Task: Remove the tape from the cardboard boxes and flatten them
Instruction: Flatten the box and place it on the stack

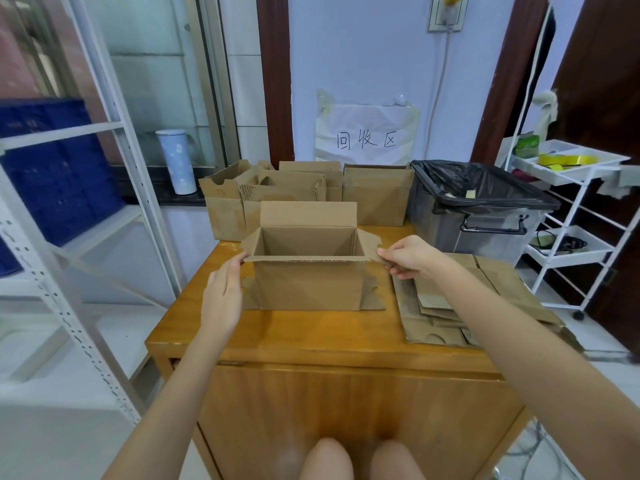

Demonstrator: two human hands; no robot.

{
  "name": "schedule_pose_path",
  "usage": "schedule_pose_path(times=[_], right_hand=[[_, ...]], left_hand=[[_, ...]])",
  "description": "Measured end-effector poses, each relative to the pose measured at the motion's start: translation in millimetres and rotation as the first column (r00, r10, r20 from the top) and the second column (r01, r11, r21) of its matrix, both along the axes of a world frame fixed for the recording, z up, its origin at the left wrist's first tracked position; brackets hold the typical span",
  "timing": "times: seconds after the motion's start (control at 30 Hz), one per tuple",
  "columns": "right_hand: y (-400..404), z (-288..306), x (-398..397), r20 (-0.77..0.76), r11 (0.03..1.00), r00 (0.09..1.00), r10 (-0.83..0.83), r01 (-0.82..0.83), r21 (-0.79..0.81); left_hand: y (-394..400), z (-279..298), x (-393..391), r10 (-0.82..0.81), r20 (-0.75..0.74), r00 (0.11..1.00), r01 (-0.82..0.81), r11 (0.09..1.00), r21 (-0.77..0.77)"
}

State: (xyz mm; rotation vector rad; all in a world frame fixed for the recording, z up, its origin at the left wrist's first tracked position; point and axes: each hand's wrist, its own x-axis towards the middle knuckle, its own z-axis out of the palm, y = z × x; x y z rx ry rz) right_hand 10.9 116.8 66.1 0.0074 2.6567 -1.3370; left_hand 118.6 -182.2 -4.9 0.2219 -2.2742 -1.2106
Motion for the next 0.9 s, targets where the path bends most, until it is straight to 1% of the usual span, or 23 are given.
schedule_pose_path(times=[0.07, 0.1, 0.17, 0.2, 0.23, 0.27, 0.3, 0.33, 0.37, 0.43, 0.47, 0.53, 0.63, 0.77, 0.9], right_hand=[[-1.6, -1.9, 3.5, -0.027, 0.999, 1.000, -0.006, 0.004, -0.053], [-2.1, -2.2, 5.6, -0.032, 0.993, 0.999, -0.010, 0.006, -0.121], [-2.6, -1.4, 10.9, -0.012, 0.952, 1.000, -0.017, 0.013, -0.306], [-1.9, -1.4, 12.6, -0.005, 0.925, 1.000, -0.020, 0.017, -0.380], [-1.1, -2.8, 13.5, -0.010, 0.909, 1.000, -0.020, 0.014, -0.417], [-0.9, -6.4, 14.5, -0.025, 0.906, 1.000, -0.015, 0.003, -0.424], [-1.4, -12.0, 16.3, -0.050, 0.909, 0.999, -0.008, -0.014, -0.416], [-2.0, -20.0, 18.1, -0.079, 0.915, 0.997, 0.002, -0.034, -0.402], [-2.5, -29.8, 19.8, -0.114, 0.923, 0.993, 0.017, -0.059, -0.379], [-4.9, -46.5, 26.4, -0.181, 0.949, 0.980, 0.083, -0.133, -0.285], [-7.8, -52.1, 30.8, -0.202, 0.960, 0.972, 0.119, -0.165, -0.228], [-16.0, -57.9, 39.9, -0.217, 0.965, 0.964, 0.150, -0.191, -0.179], [-24.7, -63.4, 43.0, -0.234, 0.959, 0.965, 0.121, -0.174, -0.222], [-30.8, -61.0, 40.0, -0.330, 0.961, 0.943, 0.038, -0.125, -0.246], [-33.5, -51.2, 41.3, -0.384, 0.974, 0.923, 0.013, -0.098, -0.202]], left_hand=[[0.6, 4.0, 1.8, -0.012, -0.021, 1.000, 0.013, 0.998, 0.056], [0.6, 6.6, 3.2, -0.024, -0.066, 0.998, 0.028, 0.997, 0.066], [2.2, 11.5, 9.8, -0.027, -0.207, 0.978, 0.048, 0.994, 0.095], [1.9, 11.7, 12.7, -0.003, -0.279, 0.960, 0.036, 0.993, 0.114], [2.1, 11.7, 15.4, 0.039, -0.333, 0.942, 0.012, 0.989, 0.147], [2.0, 10.8, 16.1, 0.089, -0.351, 0.932, -0.021, 0.981, 0.194], [2.6, 9.8, 15.4, 0.125, -0.325, 0.938, -0.045, 0.969, 0.244], [3.9, 7.6, 13.2, 0.142, -0.256, 0.956, -0.063, 0.954, 0.292], [5.9, 4.2, 10.0, 0.129, -0.158, 0.979, -0.069, 0.938, 0.339], [9.4, -5.8, 3.4, 0.043, 0.030, 0.999, -0.052, 0.918, 0.392], [12.0, -10.4, 1.4, -0.002, 0.079, 0.997, -0.029, 0.919, 0.393], [18.5, -15.0, -1.1, -0.064, 0.095, 0.993, 0.023, 0.924, 0.382], [30.0, -8.0, -3.2, -0.107, 0.081, 0.991, 0.069, 0.923, 0.378], [34.5, 1.1, -3.9, -0.077, 0.065, 0.995, 0.051, 0.943, 0.329], [35.2, 9.8, 1.0, -0.038, 0.030, 0.999, 0.026, 0.948, 0.317]])
